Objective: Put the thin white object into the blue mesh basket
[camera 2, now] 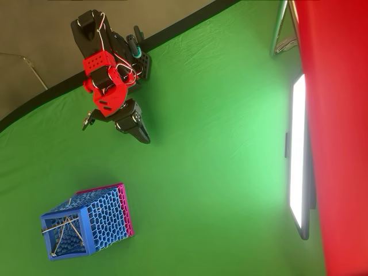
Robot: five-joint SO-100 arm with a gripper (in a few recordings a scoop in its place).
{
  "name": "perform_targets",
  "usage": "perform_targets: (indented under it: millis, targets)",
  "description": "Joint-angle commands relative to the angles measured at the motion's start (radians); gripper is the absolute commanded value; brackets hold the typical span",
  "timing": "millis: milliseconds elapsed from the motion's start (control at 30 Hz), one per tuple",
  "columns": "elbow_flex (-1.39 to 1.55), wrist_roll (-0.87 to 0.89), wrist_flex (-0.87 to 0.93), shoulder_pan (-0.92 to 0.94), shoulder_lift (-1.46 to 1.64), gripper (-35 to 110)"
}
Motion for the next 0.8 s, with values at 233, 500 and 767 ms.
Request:
perform_targets:
  millis: [233, 500, 767]
  targets:
    - [0.029, 0.029, 0.038, 0.018, 0.103, 1]
    - [0.049, 0.052, -0.015, 0.018, 0.104, 1]
    - [0.049, 0.051, -0.015, 0.018, 0.104, 1]
